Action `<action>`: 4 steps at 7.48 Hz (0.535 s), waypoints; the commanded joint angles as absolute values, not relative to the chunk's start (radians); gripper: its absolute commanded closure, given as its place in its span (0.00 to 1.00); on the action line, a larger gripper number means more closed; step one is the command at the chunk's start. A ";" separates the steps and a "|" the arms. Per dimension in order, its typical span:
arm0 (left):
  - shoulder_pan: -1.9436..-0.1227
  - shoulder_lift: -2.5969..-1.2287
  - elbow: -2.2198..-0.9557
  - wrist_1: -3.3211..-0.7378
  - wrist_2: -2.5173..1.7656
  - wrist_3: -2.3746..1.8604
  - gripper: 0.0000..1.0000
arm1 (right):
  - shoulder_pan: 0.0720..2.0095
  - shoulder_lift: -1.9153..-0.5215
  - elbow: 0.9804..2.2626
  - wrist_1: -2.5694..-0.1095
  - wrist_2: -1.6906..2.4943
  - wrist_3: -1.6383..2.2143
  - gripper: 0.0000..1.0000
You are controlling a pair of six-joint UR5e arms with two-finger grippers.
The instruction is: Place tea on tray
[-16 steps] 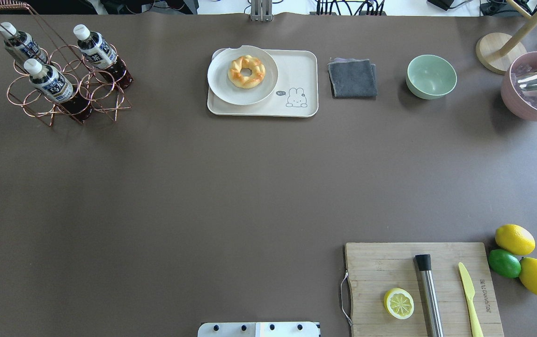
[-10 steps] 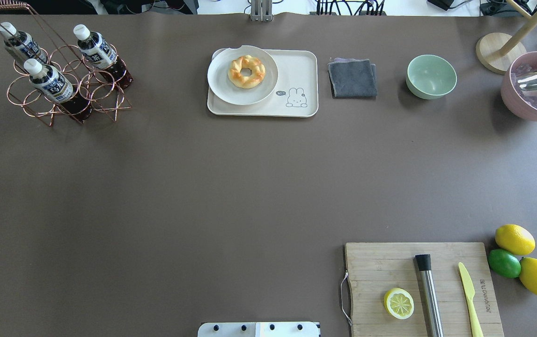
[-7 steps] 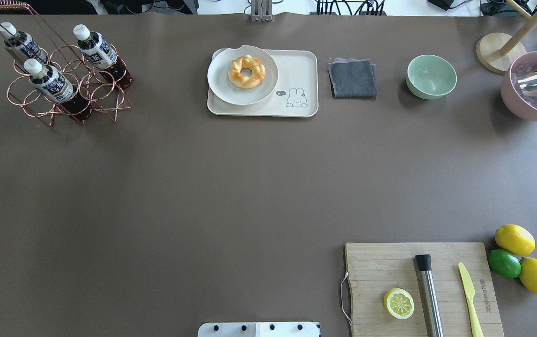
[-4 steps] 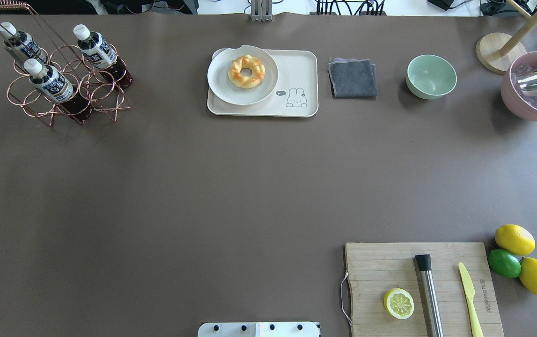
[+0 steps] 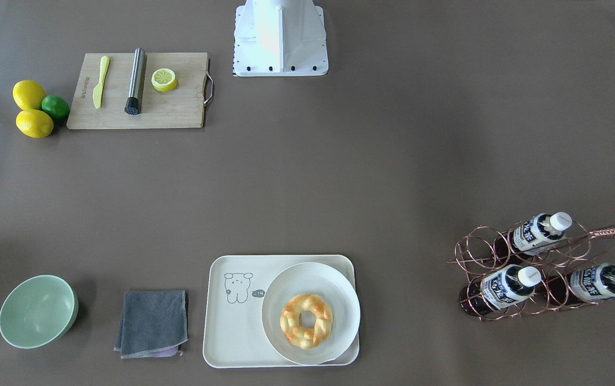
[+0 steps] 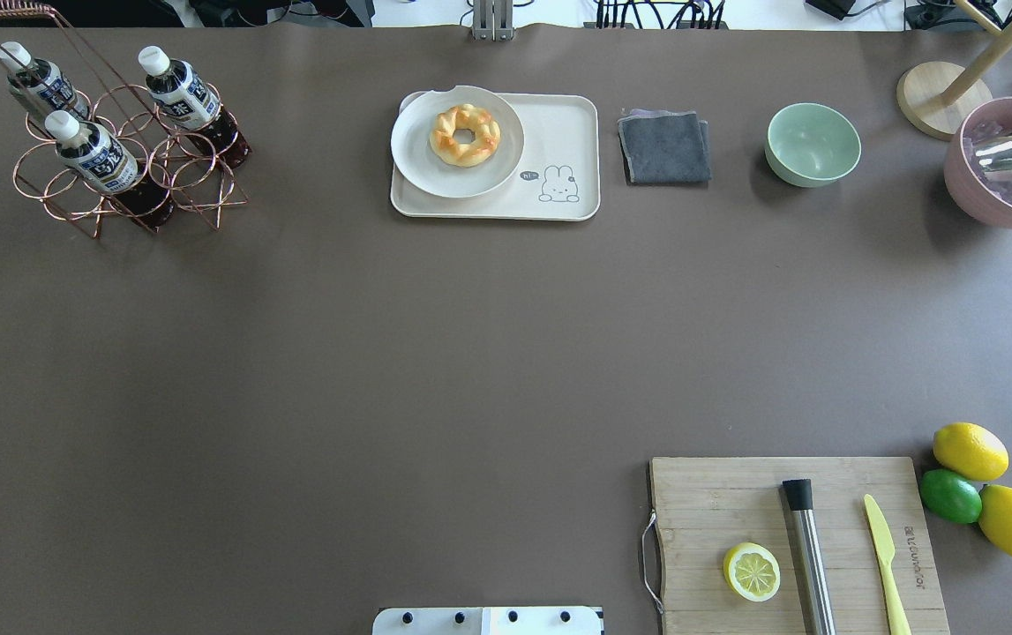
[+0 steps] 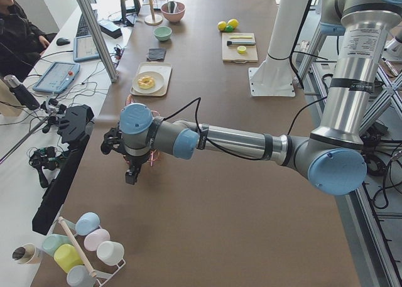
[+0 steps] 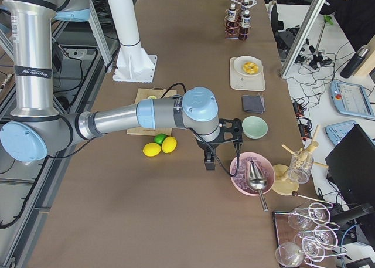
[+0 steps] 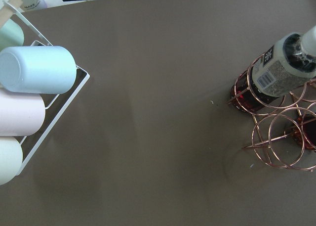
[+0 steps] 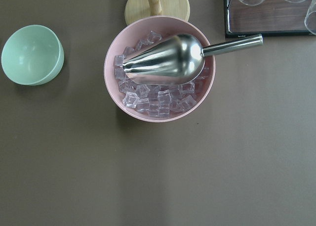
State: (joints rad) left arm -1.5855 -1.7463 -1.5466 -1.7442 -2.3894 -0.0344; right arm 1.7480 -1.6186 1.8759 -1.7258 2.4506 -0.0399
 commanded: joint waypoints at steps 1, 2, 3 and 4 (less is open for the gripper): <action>-1.502 -1.723 -1.685 -1.740 -2.384 -0.152 0.02 | 1.749 -1.621 1.876 -1.726 2.450 -0.040 0.00; -1.465 -1.691 -1.780 -1.740 -2.376 -0.155 0.02 | 1.749 -1.621 1.875 -1.727 2.450 -0.040 0.00; -1.450 -1.680 -1.831 -1.741 -2.364 -0.155 0.02 | 1.749 -1.623 1.873 -1.727 2.450 -0.038 0.00; -1.421 -1.680 -1.877 -1.741 -2.315 -0.204 0.02 | 1.749 -1.623 1.870 -1.727 2.448 -0.038 0.00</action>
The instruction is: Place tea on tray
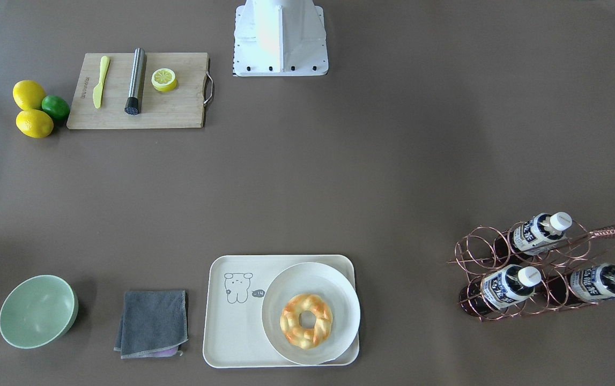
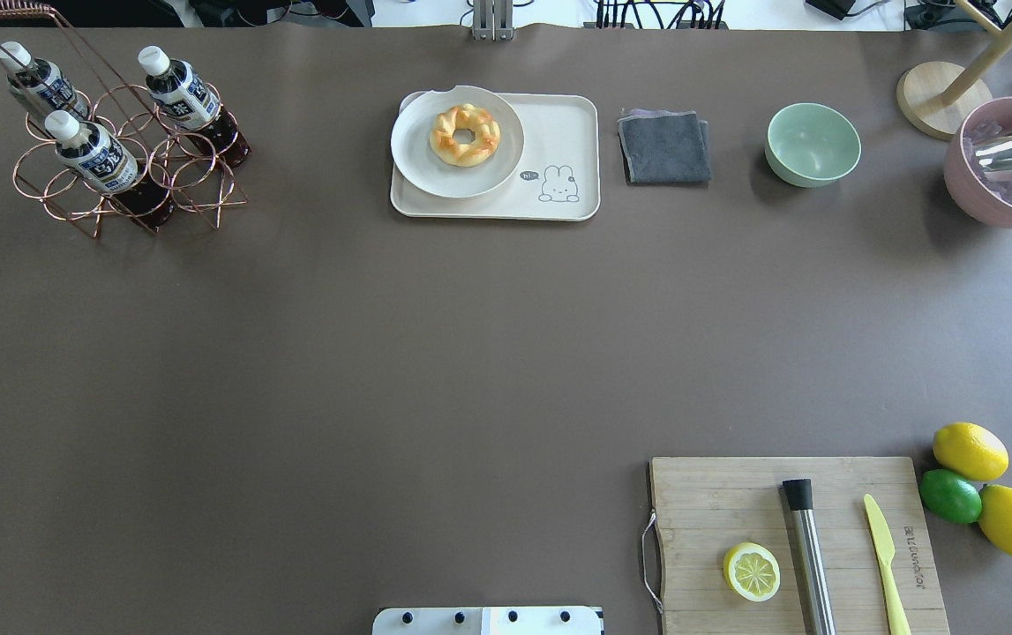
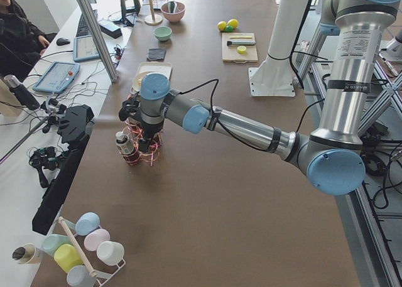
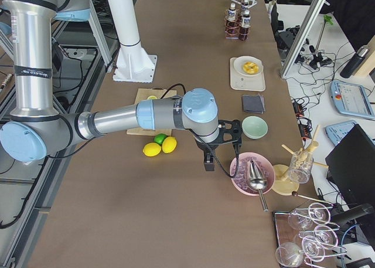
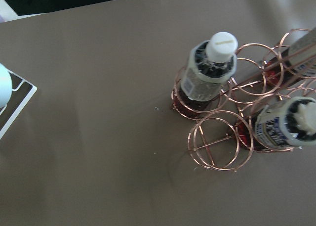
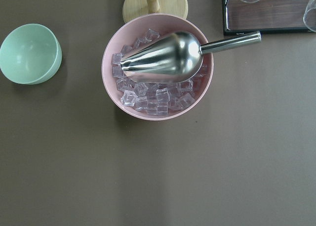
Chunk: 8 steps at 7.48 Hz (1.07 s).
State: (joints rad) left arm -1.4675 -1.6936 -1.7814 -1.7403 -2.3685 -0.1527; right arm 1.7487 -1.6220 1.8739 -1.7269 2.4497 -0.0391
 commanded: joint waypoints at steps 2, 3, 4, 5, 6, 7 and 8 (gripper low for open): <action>-1.361 -1.684 -1.920 -1.746 -2.318 -0.290 0.02 | 1.749 -1.629 1.868 -1.727 2.448 -0.038 0.00; -1.283 -1.706 -1.946 -1.750 -2.284 -0.487 0.02 | 1.749 -1.638 1.873 -1.727 2.445 -0.038 0.00; -1.191 -1.741 -1.950 -1.753 -2.150 -0.624 0.02 | 1.749 -1.638 1.873 -1.727 2.439 -0.038 0.00; -1.125 -1.749 -1.947 -1.753 -2.073 -0.664 0.02 | 1.750 -1.640 1.873 -1.727 2.438 -0.038 0.00; -1.112 -1.756 -1.936 -1.753 -2.059 -0.664 0.02 | 1.753 -1.643 1.875 -1.726 2.436 -0.038 0.00; -1.112 -1.769 -1.913 -1.752 -2.059 -0.664 0.02 | 1.756 -1.646 1.876 -1.726 2.437 -0.038 0.00; -1.114 -1.798 -1.867 -1.749 -2.059 -0.654 0.02 | 1.756 -1.646 1.876 -1.726 2.437 -0.038 0.00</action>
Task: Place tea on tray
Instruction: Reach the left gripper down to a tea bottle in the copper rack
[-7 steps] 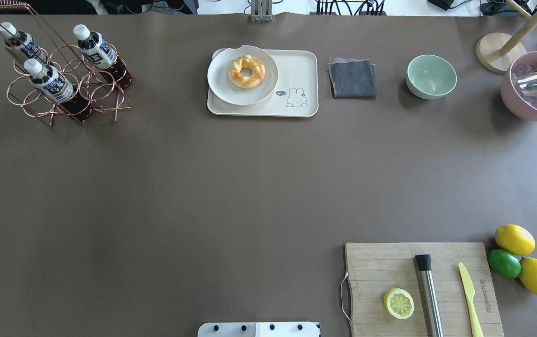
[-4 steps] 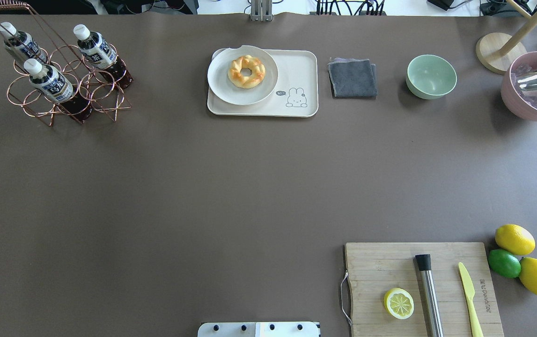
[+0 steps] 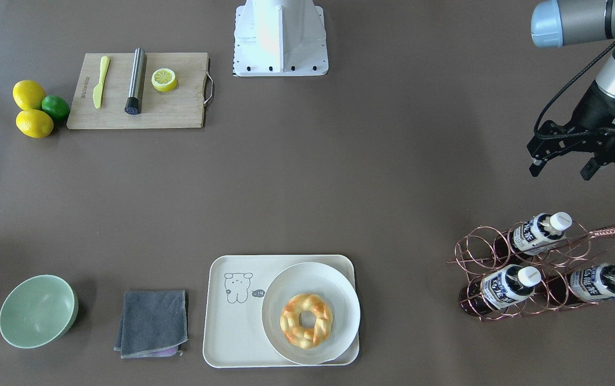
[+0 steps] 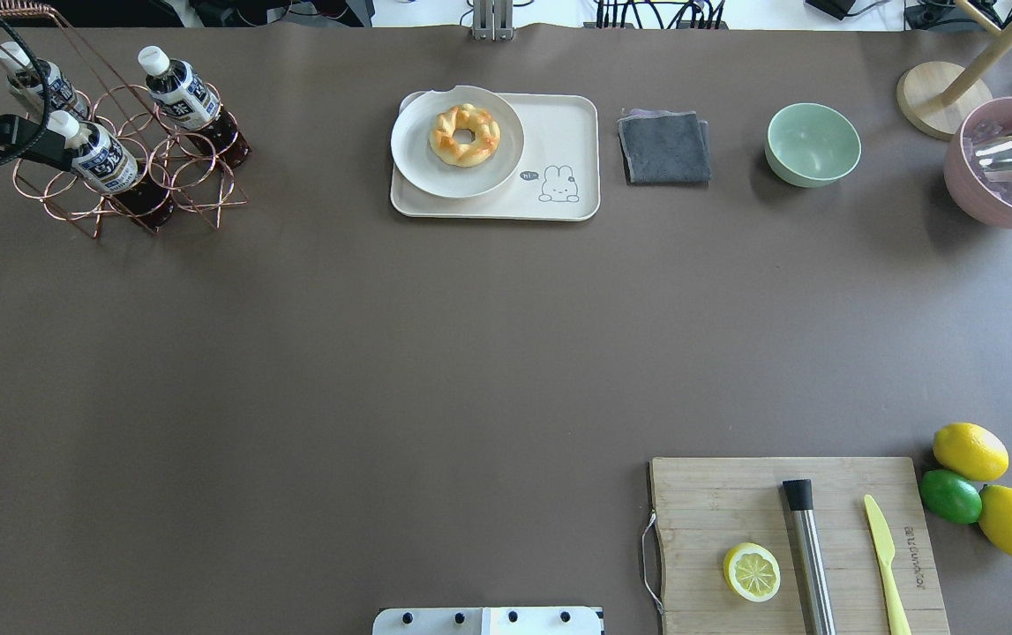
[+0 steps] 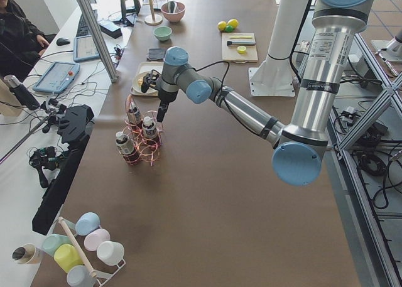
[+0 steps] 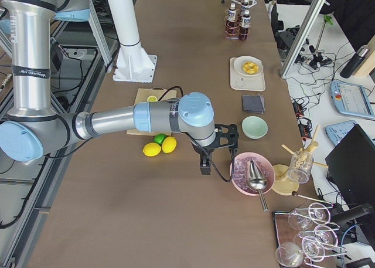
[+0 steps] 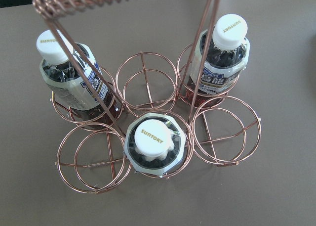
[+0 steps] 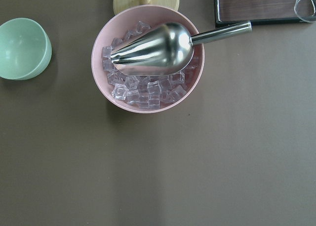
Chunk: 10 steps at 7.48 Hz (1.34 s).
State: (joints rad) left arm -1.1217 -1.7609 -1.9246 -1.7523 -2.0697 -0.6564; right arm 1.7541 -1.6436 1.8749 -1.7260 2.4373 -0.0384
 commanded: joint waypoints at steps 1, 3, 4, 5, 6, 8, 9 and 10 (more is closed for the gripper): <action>-1.115 -1.837 -1.823 -1.752 -2.060 -0.650 0.02 | 1.756 -1.646 1.876 -1.726 2.437 -0.038 0.00; -1.118 -1.851 -1.816 -1.752 -2.062 -0.640 0.03 | 1.756 -1.644 1.876 -1.726 2.437 -0.038 0.00; -1.124 -1.864 -1.792 -1.756 -2.062 -0.620 0.03 | 1.756 -1.643 1.878 -1.724 2.437 -0.038 0.00; -1.137 -1.880 -1.755 -1.759 -2.062 -0.586 0.03 | 1.758 -1.643 1.878 -1.724 2.437 -0.038 0.00; -1.150 -1.890 -1.735 -1.759 -2.062 -0.562 0.03 | 1.758 -1.643 1.878 -1.724 2.439 -0.038 0.00; -1.150 -1.890 -1.733 -1.759 -2.065 -0.561 0.03 | 1.759 -1.644 1.876 -1.724 2.442 -0.040 0.00; -1.149 -1.891 -1.733 -1.759 -2.065 -0.561 0.11 | 1.763 -1.644 1.882 -1.723 2.441 -0.040 0.00; -1.146 -1.884 -1.732 -1.764 -2.066 -0.560 0.14 | 1.763 -1.644 1.884 -1.723 2.436 -0.040 0.00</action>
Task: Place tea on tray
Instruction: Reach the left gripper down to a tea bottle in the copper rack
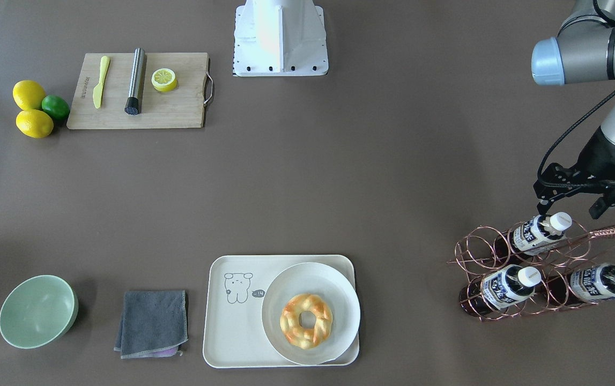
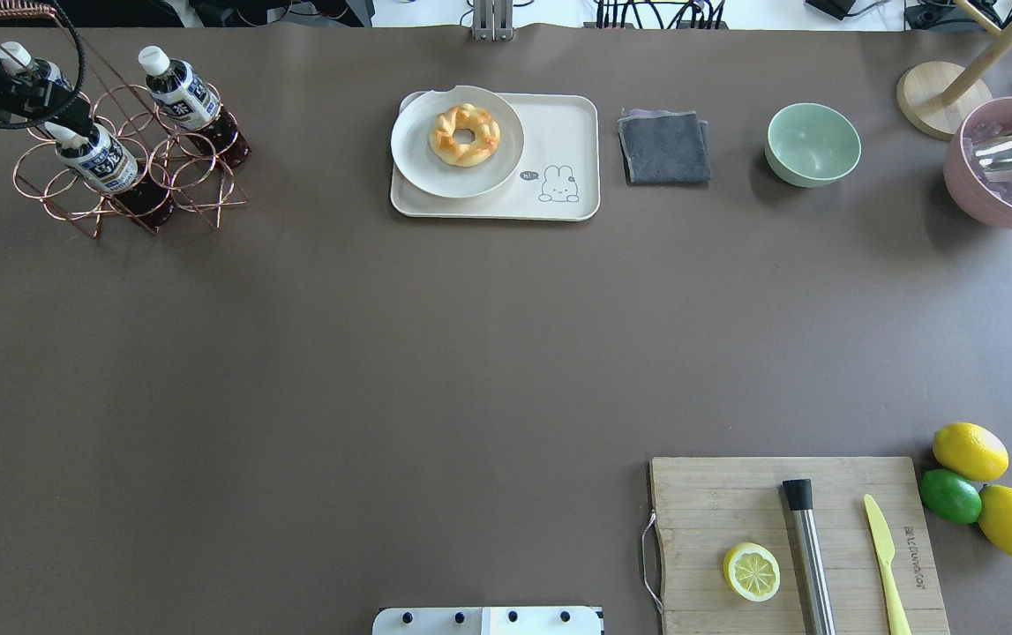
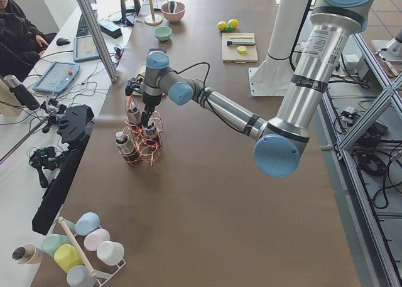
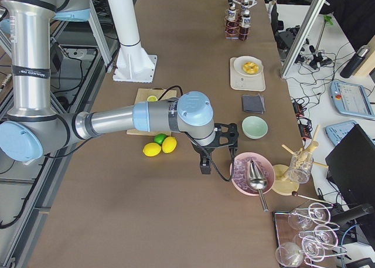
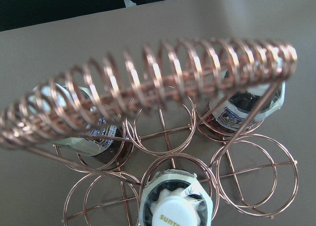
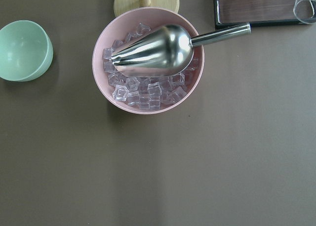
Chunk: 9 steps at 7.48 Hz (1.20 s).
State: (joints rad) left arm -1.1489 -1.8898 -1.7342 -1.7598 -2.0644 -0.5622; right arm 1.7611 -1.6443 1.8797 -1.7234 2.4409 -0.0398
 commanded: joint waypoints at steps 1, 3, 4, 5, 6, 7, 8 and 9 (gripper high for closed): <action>-1.143 -1.878 -1.718 -1.797 -2.069 -0.563 0.14 | 1.764 -1.644 1.884 -1.723 2.436 -0.040 0.00; -1.140 -1.881 -1.652 -1.899 -2.069 -0.572 0.15 | 1.776 -1.647 1.885 -1.724 2.436 -0.041 0.00; -1.140 -1.885 -1.651 -1.902 -2.071 -0.574 0.20 | 1.778 -1.651 1.885 -1.724 2.436 -0.041 0.00; -1.140 -1.888 -1.660 -1.901 -2.080 -0.574 0.22 | 1.787 -1.652 1.890 -1.724 2.436 -0.041 0.00; -1.143 -1.891 -1.660 -1.898 -2.121 -0.575 0.23 | 1.789 -1.654 1.891 -1.724 2.436 -0.041 0.00; -1.146 -1.890 -1.664 -1.898 -2.128 -0.574 0.24 | 1.792 -1.658 1.891 -1.724 2.434 -0.041 0.00; -1.147 -1.885 -1.667 -1.896 -2.128 -0.572 0.27 | 1.795 -1.663 1.899 -1.726 2.436 -0.041 0.00; -1.150 -1.884 -1.667 -1.896 -2.129 -0.569 0.27 | 1.793 -1.663 1.899 -1.726 2.436 -0.041 0.00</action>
